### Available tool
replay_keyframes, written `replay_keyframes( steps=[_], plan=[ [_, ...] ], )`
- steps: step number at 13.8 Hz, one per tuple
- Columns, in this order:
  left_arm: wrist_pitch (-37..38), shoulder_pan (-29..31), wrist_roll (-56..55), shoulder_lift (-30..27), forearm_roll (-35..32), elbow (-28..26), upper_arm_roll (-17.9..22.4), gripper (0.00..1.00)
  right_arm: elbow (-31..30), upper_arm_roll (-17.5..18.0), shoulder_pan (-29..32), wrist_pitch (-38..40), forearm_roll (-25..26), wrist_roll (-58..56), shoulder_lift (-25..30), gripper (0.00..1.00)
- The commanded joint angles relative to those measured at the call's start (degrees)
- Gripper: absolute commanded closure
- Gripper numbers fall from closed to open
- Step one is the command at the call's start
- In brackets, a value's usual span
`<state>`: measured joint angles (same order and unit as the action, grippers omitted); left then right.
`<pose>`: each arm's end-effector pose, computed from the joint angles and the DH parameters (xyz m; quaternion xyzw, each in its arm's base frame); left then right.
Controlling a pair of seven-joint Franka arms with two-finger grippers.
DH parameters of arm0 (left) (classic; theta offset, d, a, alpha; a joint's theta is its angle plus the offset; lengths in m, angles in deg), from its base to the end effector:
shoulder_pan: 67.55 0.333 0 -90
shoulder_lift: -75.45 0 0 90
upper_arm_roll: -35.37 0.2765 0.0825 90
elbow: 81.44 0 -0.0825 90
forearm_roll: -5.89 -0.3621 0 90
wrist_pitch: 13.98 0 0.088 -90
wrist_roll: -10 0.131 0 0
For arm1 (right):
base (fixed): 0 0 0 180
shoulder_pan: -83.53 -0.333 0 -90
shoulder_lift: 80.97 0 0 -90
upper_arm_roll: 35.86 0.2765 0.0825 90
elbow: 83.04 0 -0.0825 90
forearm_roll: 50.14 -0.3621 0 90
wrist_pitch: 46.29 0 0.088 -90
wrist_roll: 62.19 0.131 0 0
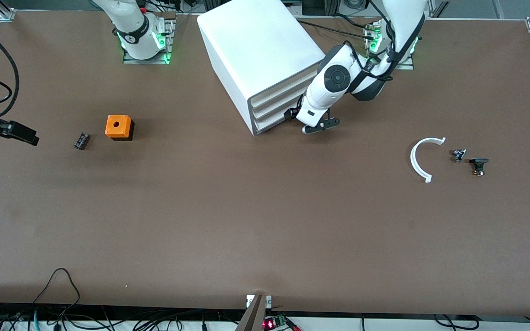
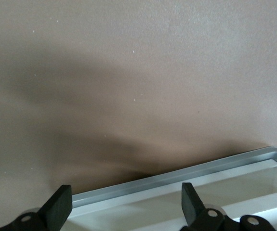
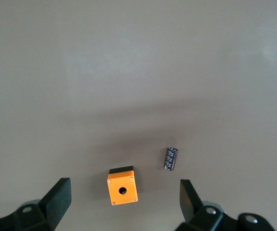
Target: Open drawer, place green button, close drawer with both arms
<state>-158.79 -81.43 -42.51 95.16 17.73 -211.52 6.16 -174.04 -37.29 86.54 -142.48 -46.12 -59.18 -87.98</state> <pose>0.3618 -0.3571 0.1789 0.9739 0.1765 -0.1224 0.0731 0.5672 -0.0519 0.4952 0.9974 -0.0605 -0.0163 0.0361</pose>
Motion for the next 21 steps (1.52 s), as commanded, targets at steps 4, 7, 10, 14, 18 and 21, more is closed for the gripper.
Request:
replay_keyframes(
  steps=[4,7,10,14,18,21],
  plan=[
    [1.2,1.0,0.6,-3.0,1.5,-0.9,-0.5,0.0,-12.4,-0.2,0.0,-1.7,-0.9,-3.3,10.6,0.0],
    [1.2,4.8,0.6,-4.9,1.5,-0.8,-0.3,0.0,-14.8,-0.1,0.0,-2.7,-0.9,-3.2,12.5,0.0],
    [0.9,10.4,0.7,-8.9,1.3,2.4,2.7,0.0,-19.5,-0.2,0.0,-5.1,-1.1,-3.2,15.7,0.0],
    [6.2,12.2,7.6,-15.1,0.6,6.4,10.1,0.0,-23.0,-0.2,0.0,-6.3,-1.1,-3.3,18.5,0.0],
    [26.1,12.3,26.8,-20.7,0.6,16.1,20.5,0.0,-22.9,-0.2,0.0,-5.8,-0.9,-3.4,18.5,0.0],
    [38.4,12.3,36.5,-24.6,-3.1,22.9,25.3,0.0,-22.7,-0.2,0.0,-5.2,-0.9,-3.5,18.5,0.0]
  ],
)
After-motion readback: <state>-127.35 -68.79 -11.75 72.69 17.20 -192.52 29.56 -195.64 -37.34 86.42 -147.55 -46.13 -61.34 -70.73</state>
